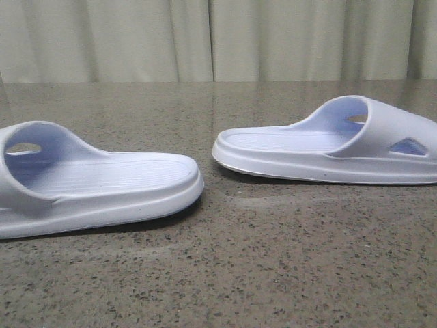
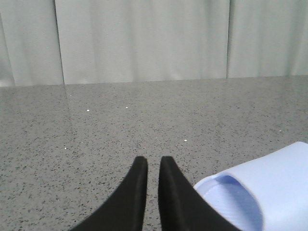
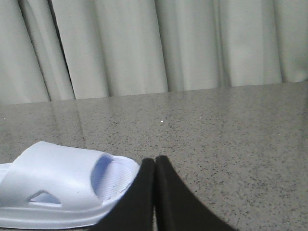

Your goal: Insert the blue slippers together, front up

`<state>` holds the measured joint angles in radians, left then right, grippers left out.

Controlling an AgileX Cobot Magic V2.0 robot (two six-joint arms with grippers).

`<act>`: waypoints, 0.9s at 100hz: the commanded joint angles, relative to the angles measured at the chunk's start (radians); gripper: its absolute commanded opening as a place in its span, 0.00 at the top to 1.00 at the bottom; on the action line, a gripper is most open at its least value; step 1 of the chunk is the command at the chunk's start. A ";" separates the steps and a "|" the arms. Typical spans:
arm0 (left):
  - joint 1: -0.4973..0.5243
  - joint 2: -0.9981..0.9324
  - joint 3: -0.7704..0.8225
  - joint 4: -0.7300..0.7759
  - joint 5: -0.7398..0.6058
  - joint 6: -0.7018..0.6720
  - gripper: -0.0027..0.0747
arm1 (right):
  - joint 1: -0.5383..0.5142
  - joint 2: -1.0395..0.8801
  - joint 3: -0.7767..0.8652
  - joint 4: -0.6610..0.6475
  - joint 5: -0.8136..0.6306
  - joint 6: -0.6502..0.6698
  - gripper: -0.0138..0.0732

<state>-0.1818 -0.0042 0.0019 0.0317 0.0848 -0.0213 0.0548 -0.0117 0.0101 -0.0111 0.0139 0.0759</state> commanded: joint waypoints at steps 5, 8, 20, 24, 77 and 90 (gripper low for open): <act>-0.007 -0.029 0.008 -0.001 -0.085 -0.010 0.94 | 0.000 -0.020 0.020 -0.010 -0.083 -0.002 0.96; -0.007 -0.029 0.008 -0.001 -0.085 -0.010 0.94 | 0.000 -0.020 0.020 -0.010 -0.083 -0.002 0.96; -0.007 -0.029 0.008 -0.001 -0.085 -0.010 0.94 | 0.000 -0.020 0.020 -0.010 -0.083 -0.002 0.96; -0.007 -0.029 0.008 -0.001 -0.085 -0.010 0.94 | 0.000 -0.020 0.020 -0.010 -0.083 -0.002 0.96; -0.007 -0.029 0.008 -0.001 -0.093 -0.010 0.94 | 0.000 -0.020 0.020 -0.010 -0.083 -0.002 0.96; -0.007 -0.029 0.008 -0.001 -0.095 -0.010 0.94 | 0.000 -0.020 0.020 -0.010 -0.083 -0.002 0.96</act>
<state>-0.1818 -0.0042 0.0019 0.0317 0.0824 -0.0213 0.0548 -0.0117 0.0101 -0.0111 0.0139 0.0759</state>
